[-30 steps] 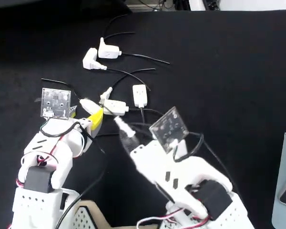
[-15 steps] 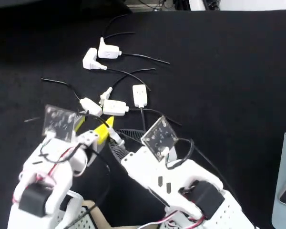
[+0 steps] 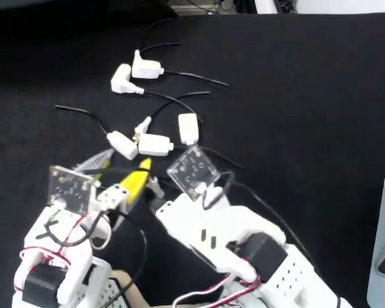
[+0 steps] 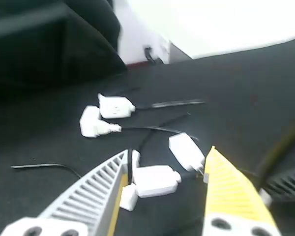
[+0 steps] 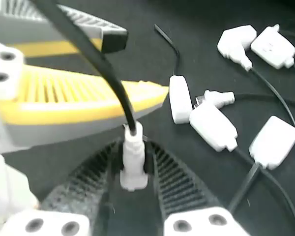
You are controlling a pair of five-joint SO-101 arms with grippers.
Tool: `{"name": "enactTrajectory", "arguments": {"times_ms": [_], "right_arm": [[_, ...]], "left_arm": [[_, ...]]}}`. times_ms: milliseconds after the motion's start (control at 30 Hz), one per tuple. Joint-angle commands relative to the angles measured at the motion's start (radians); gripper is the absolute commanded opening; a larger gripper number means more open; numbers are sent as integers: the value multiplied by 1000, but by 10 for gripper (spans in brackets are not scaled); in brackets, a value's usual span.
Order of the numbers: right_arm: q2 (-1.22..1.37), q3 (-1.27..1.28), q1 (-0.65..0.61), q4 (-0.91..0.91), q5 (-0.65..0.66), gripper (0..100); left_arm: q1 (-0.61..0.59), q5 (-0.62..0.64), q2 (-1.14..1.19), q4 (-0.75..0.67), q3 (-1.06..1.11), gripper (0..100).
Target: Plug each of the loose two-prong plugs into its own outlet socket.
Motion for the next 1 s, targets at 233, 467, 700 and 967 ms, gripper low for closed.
{"name": "enactTrajectory", "arguments": {"times_ms": [233, 467, 700, 967], "right_arm": [[18, -30, -43, -17, 2, 11], [19, -19, -41, -14, 2, 11], [19, -18, -40, -14, 0, 11], [19, -2, 187, -20, -8, 11]], "left_arm": [[8, -6, 0, -68, 39, 249], [105, -43, 0, 23, -41, 252], [107, -106, 0, 60, -47, 253], [-31, -54, 11, 57, -64, 254]]}}
